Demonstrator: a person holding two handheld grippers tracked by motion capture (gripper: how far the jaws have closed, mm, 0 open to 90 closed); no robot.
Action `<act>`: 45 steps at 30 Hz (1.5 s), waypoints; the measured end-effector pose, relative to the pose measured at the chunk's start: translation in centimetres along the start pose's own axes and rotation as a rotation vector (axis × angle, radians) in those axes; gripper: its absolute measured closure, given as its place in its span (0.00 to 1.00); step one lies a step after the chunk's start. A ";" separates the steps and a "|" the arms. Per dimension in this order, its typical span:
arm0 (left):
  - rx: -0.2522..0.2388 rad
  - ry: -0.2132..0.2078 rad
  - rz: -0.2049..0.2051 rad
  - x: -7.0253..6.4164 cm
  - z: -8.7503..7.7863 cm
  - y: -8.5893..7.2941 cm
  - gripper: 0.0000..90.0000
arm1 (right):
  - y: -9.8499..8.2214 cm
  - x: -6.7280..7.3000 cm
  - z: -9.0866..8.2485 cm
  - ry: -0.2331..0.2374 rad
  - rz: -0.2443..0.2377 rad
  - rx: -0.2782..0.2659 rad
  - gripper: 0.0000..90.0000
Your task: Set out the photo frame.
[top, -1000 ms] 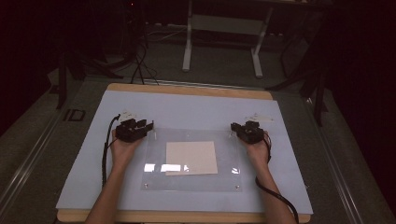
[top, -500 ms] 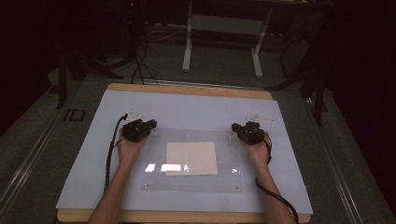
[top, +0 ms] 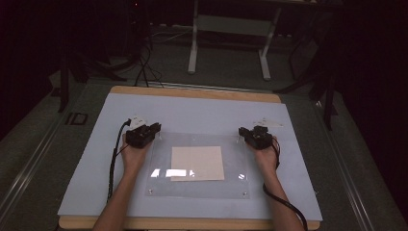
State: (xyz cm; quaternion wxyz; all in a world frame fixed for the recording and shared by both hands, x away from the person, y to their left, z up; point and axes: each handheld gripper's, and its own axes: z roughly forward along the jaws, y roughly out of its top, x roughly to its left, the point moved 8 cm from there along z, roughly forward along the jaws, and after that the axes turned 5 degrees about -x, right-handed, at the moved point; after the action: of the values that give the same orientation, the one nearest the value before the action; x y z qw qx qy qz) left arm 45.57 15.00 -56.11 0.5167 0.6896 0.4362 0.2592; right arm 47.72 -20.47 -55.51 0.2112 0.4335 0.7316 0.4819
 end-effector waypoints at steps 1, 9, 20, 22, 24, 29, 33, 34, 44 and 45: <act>0.002 0.000 -0.002 0.0 0.1 0.0 0.92 | 0.0 0.0 0.0 -0.002 0.000 0.000 0.94; 0.022 -0.013 -0.025 0.2 0.1 0.0 0.94 | 0.0 0.0 0.1 -0.003 0.004 0.004 0.94; 0.029 -0.083 -0.122 0.7 0.2 0.0 0.91 | 0.2 -0.1 0.2 0.011 0.034 0.036 0.94; 0.030 -0.106 -0.144 0.9 0.3 -0.1 0.91 | 0.2 -0.1 0.3 0.008 0.038 0.050 0.94; 0.039 -0.105 -0.140 0.9 0.3 0.0 0.91 | 0.3 -0.2 0.3 0.014 0.041 0.058 0.94; 0.076 -0.088 -0.111 0.9 0.5 0.3 0.92 | 0.3 -0.3 0.3 0.024 0.049 0.067 0.94; 0.100 -0.077 -0.120 1.1 1.2 0.5 0.94 | 0.6 -0.8 0.9 0.041 0.100 0.089 0.94; 0.102 -0.076 -0.125 1.2 1.3 0.6 0.94 | 0.6 -0.8 1.0 0.046 0.111 0.093 0.94; 0.102 -0.024 -0.156 1.4 2.2 0.9 0.96 | 1.1 -1.3 1.7 0.041 0.152 0.122 0.95; 0.105 -0.021 -0.180 1.6 2.5 0.9 0.96 | 1.2 -1.4 1.8 0.042 0.160 0.124 0.95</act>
State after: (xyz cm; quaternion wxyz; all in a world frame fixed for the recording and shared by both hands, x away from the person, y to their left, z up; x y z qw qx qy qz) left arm 48.65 15.07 -56.23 0.5057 0.6765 0.5037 0.1813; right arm 50.26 -20.49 -55.44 0.1295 0.4928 0.7273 0.4599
